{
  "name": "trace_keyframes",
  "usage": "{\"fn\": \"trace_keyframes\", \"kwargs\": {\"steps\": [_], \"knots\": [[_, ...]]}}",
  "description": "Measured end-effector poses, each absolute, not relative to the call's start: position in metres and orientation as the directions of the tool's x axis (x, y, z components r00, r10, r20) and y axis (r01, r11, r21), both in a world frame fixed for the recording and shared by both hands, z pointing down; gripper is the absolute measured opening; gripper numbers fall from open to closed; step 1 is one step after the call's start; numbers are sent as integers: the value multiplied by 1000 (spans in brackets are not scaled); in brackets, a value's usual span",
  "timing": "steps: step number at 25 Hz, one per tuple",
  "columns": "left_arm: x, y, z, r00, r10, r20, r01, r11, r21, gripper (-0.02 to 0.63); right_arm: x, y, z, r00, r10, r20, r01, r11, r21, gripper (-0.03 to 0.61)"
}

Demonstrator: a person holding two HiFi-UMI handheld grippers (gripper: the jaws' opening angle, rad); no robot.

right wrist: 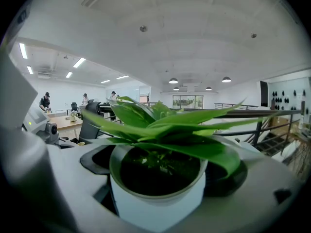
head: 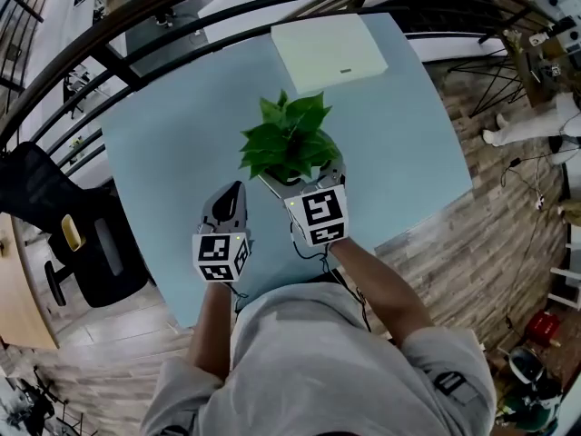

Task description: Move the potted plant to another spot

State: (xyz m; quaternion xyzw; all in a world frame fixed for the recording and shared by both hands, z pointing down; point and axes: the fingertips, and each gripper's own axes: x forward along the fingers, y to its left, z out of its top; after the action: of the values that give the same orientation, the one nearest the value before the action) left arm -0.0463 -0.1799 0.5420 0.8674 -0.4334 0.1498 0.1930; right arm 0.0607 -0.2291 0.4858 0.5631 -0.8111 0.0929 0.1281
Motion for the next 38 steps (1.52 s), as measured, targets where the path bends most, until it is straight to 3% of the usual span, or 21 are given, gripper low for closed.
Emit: {"fn": "trace_keyframes", "kwargs": {"steps": [13, 38], "knots": [[-6, -207, 580, 516, -688, 510, -849, -488, 201, 12, 104, -290, 512, -373, -872, 317, -923, 383, -33, 551], [-4, -257, 658, 435, -675, 596, -899, -363, 245, 12, 88, -407, 611, -429, -816, 388, -893, 448, -46, 552]]}}
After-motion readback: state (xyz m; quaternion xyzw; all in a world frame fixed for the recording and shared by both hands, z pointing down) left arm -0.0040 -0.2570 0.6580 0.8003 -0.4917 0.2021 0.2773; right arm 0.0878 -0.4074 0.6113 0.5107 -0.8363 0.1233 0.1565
